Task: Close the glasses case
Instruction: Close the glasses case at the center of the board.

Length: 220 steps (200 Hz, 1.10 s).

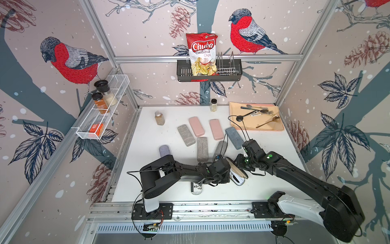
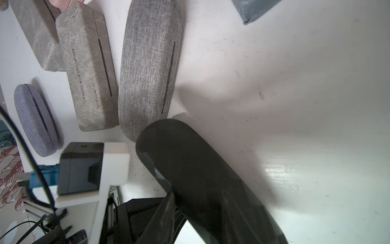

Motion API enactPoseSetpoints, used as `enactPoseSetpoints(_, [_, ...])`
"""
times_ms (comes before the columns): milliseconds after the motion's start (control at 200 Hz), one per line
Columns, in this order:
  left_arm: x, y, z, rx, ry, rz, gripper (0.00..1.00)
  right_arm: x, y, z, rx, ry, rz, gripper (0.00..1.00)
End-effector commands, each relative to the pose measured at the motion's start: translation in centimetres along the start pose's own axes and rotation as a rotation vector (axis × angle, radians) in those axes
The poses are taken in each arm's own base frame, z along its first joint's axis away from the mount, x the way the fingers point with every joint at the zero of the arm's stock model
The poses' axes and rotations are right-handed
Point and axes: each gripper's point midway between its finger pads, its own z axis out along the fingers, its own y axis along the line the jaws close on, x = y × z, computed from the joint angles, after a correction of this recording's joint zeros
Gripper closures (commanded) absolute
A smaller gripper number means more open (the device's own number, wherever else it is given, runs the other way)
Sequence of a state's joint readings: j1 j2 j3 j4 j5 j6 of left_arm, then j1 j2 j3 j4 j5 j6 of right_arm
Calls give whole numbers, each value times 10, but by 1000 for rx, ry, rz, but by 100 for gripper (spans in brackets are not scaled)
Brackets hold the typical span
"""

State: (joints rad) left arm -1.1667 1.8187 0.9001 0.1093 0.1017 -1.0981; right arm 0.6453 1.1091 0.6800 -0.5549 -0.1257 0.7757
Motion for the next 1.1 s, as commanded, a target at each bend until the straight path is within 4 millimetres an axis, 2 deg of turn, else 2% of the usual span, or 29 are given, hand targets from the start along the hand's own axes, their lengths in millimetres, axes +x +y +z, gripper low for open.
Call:
enactPoseSetpoints(0, [-5,-1,0,0,-21,16,100,2,-1,0,-1,8,-15,62])
enactPoseSetpoints(105, [-4,0,1,-1,-19,14,100,4,0,1,-6,16,-11,65])
enactPoseSetpoints(215, [-5,-1,0,0,-21,14,100,7,0,4,-19,22,-5,80])
enactPoseSetpoints(270, [-4,0,1,-2,-20,14,100,9,0,5,-24,28,-4,85])
enactPoseSetpoints(740, [-4,2,2,-6,-19,13,100,23,1,16,-22,75,1,86])
enactPoseSetpoints(1096, [-4,1,3,-4,-17,15,100,31,3,17,-26,92,-3,84])
